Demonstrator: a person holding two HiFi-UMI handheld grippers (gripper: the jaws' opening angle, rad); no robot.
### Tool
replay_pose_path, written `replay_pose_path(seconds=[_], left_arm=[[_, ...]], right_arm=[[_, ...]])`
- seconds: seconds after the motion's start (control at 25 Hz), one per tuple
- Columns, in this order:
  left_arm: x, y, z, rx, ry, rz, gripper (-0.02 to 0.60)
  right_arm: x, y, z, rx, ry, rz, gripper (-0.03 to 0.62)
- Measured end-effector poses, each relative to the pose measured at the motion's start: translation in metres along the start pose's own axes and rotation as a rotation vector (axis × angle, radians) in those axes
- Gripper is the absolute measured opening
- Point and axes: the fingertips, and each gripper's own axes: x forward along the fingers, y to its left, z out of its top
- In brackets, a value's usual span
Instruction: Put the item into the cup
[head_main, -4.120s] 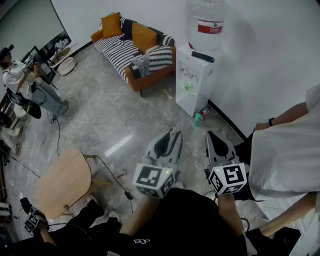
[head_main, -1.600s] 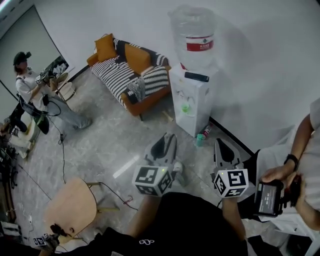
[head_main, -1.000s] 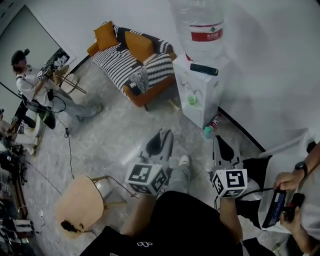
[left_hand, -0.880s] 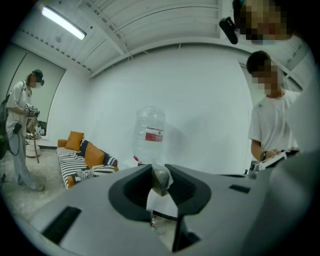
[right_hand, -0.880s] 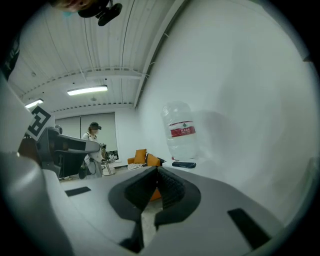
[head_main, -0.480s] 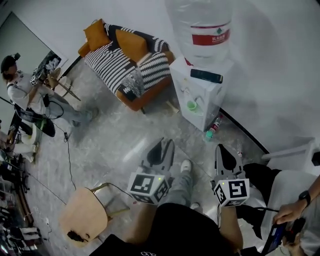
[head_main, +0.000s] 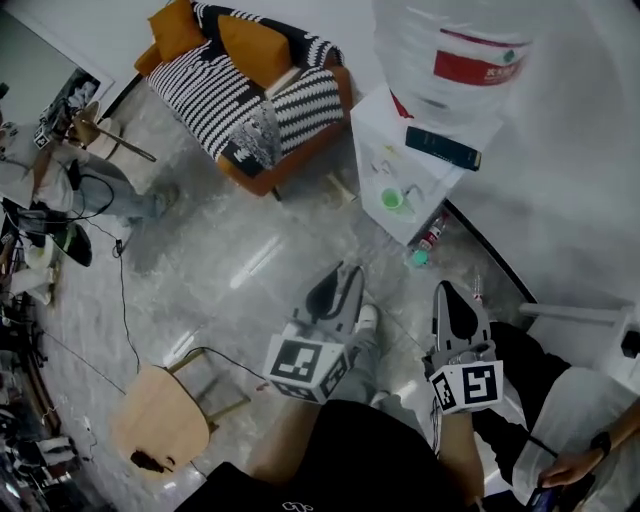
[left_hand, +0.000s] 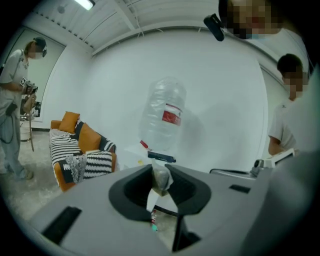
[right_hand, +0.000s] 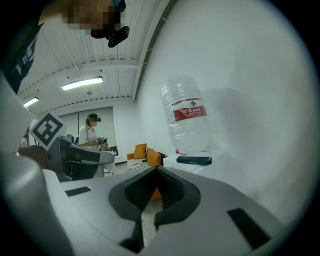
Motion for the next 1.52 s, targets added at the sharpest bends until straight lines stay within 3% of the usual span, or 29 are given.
replay_pose_path(seconds=[0.48, 0.76, 0.92, 1.12, 1.52], left_arm=[[0.075, 0.063, -0.027, -0.035, 0.070, -0.049, 0.078], [0.102, 0.076, -0.048, 0.002, 0.123, -0.093, 0.078], [0.119, 0.080, -0.070, 0.003, 0.162, -0.106, 0.078], [0.144, 0.091, -0.106, -0.057, 0.185, -0.098, 0.078], [0.201, 0.113, -0.165, -0.016, 0.193, -0.098, 0.078]], right_arm=[[0.085, -0.013, -0.024, -0.034, 0.091, -0.025, 0.011], [0.099, -0.014, -0.051, -0.045, 0.135, -0.037, 0.009], [0.108, -0.016, -0.072, -0.085, 0.163, -0.029, 0.011], [0.119, -0.026, -0.103, -0.095, 0.188, -0.020, 0.009], [0.152, -0.056, -0.158, -0.079, 0.174, -0.028, 0.009]])
